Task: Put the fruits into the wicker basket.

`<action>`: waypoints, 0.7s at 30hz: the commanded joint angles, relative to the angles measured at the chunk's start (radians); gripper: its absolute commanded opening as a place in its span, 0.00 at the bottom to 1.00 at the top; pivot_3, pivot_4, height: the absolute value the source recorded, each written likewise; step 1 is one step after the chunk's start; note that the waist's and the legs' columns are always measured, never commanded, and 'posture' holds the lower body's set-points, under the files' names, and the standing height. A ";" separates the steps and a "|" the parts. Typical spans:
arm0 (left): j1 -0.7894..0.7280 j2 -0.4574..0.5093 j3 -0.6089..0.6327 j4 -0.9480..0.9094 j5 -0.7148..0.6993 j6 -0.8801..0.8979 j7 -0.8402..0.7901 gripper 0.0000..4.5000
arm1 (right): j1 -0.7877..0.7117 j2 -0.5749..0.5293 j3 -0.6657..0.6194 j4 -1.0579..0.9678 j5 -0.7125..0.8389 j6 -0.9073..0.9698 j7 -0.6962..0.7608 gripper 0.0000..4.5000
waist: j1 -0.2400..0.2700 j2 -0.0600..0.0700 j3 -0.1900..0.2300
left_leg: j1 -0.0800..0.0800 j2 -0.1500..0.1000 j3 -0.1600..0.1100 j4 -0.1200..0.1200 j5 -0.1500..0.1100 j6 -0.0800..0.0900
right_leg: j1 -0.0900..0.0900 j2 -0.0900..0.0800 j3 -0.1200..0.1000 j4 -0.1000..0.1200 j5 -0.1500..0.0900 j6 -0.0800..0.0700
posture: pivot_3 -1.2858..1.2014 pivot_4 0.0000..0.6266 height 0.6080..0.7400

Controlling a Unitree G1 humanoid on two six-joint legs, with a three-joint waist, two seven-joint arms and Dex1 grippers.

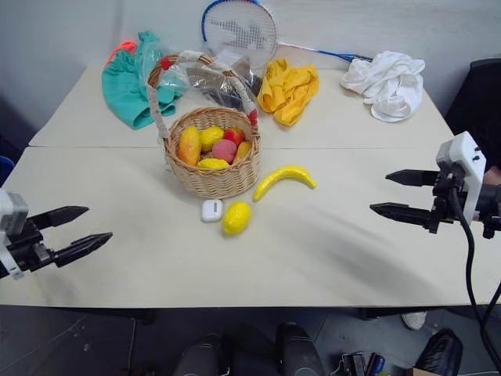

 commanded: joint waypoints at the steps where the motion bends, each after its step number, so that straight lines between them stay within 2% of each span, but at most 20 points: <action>1: -0.113 -0.072 -0.079 -0.123 -0.092 0.196 0.248 1.00 | -0.020 0.030 -0.012 -0.117 0.043 0.026 -0.049 0.99 | 0.003 0.000 0.000 | 0.001 0.000 0.000 0.000 0.000 0.000 | 0.001 0.000 0.001 0.000 0.000 0.000 | 0.52 0.24 1.00; 6: -0.261 -0.217 -0.211 -0.237 -0.164 0.471 0.538 1.00 | 0.000 0.077 0.002 -0.350 0.148 0.133 -0.124 0.99 | 0.005 -0.001 0.000 | 0.002 -0.001 0.000 0.001 0.002 -0.001 | 0.002 0.000 0.001 0.002 0.002 0.003 | 0.52 0.24 1.00; 11: -0.494 -0.497 -0.315 -0.176 -0.130 0.720 0.805 1.00 | -0.048 0.138 0.044 -0.528 0.233 0.172 -0.223 0.99 | 0.006 -0.006 0.001 | 0.002 -0.001 -0.002 0.003 0.004 -0.003 | 0.003 0.003 0.001 0.005 0.002 0.004 | 0.52 0.24 1.00; 14: -0.573 -0.570 -0.387 -0.098 -0.030 0.758 0.887 1.00 | -0.058 0.149 0.043 -0.561 0.271 0.193 -0.256 0.99 | 0.005 -0.009 0.002 | 0.002 -0.002 -0.002 0.006 0.006 -0.006 | 0.003 0.003 0.002 0.007 0.003 0.005 | 0.52 0.24 1.00; 21: -0.668 -0.627 -0.468 0.070 0.106 0.751 0.918 1.00 | 0.006 0.139 0.004 -0.598 0.295 0.187 -0.291 0.99 | 0.009 -0.011 0.002 | 0.002 -0.001 -0.002 0.004 0.009 -0.010 | 0.002 0.005 0.003 0.007 0.002 0.004 | 0.52 0.24 1.00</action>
